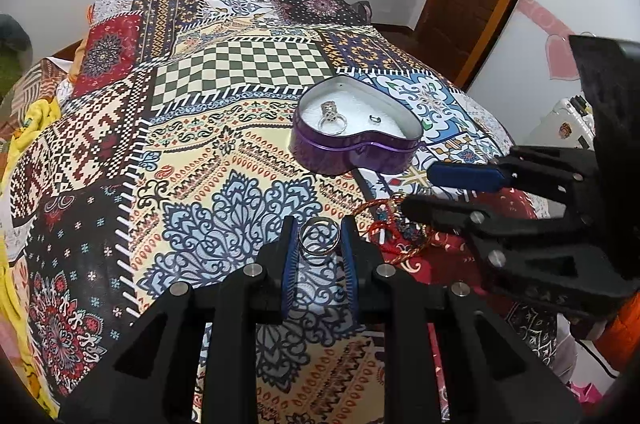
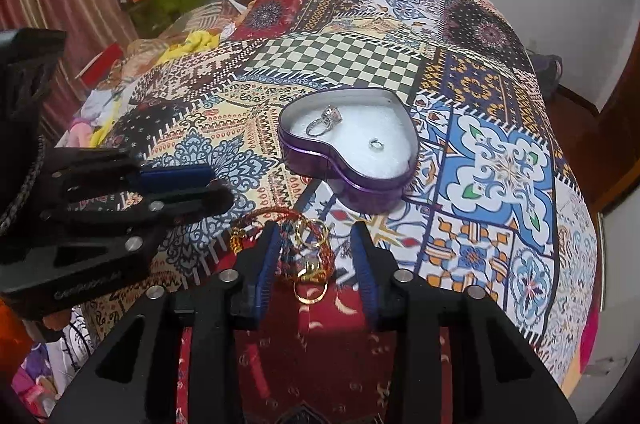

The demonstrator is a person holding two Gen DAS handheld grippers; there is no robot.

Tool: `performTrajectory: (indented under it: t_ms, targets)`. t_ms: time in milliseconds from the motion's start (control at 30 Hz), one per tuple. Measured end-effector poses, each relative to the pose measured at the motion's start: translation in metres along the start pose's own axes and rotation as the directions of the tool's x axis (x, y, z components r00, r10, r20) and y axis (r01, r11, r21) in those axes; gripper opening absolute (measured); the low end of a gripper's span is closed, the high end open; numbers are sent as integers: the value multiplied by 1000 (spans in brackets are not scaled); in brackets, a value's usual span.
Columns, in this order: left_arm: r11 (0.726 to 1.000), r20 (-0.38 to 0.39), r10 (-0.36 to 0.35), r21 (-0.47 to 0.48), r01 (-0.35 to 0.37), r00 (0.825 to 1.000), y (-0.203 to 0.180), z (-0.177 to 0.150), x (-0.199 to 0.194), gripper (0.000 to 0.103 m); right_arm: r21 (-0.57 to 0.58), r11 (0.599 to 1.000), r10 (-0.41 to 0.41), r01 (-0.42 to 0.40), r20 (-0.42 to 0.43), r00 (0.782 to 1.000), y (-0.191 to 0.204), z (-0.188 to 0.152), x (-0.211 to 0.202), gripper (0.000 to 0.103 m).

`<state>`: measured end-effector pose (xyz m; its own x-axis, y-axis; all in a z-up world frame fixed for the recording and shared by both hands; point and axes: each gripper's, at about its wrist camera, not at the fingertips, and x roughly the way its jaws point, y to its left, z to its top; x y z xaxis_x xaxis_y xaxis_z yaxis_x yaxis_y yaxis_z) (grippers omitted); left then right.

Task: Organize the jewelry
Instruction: 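Grasp a silver ring with the left tool while the right tool grasps a gold ring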

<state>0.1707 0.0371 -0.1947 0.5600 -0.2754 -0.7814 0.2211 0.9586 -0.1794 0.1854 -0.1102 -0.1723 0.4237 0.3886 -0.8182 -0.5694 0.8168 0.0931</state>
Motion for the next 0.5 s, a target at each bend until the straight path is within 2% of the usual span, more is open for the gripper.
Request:
performTrajectory:
  t_ms: [133,500]
  targets:
    - [1000,8,-9,-8,10,1000,3,-1,-2,20,-13,1000,1,-1,-20,1000,0,3,7,21]
    - [999,-1,-23,-22,23,1000,6,-3,6,20,-56,998,7,-9,-48,999,7,1,15,21]
